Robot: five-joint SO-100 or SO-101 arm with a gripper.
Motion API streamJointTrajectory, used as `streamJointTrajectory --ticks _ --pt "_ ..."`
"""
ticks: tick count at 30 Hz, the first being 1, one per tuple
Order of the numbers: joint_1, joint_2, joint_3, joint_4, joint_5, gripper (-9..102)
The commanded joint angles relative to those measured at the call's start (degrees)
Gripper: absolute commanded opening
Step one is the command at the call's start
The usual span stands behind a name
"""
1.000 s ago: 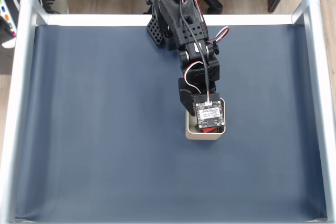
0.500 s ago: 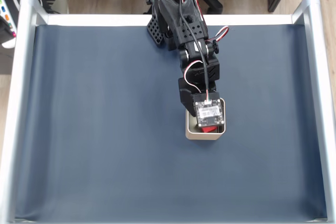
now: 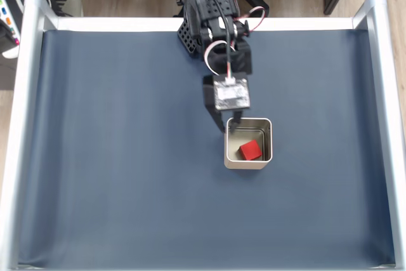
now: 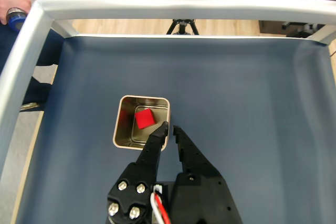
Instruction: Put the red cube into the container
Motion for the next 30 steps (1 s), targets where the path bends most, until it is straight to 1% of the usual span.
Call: streamJointTrajectory --ticks 1,5,12,22,28,30 --pt "3.5 7.6 4.3 -2.5 -2.3 0" --pt "6.2 17.2 14.8 -5.0 -3.1 0" --pt "6.3 29.8 28.8 -4.7 -2.1 0" --pt "6.5 36.8 38.7 -2.6 -1.1 0" --pt "6.6 40.3 42.6 0.5 -0.6 0" --pt "6.7 41.1 42.9 3.2 0.1 0"
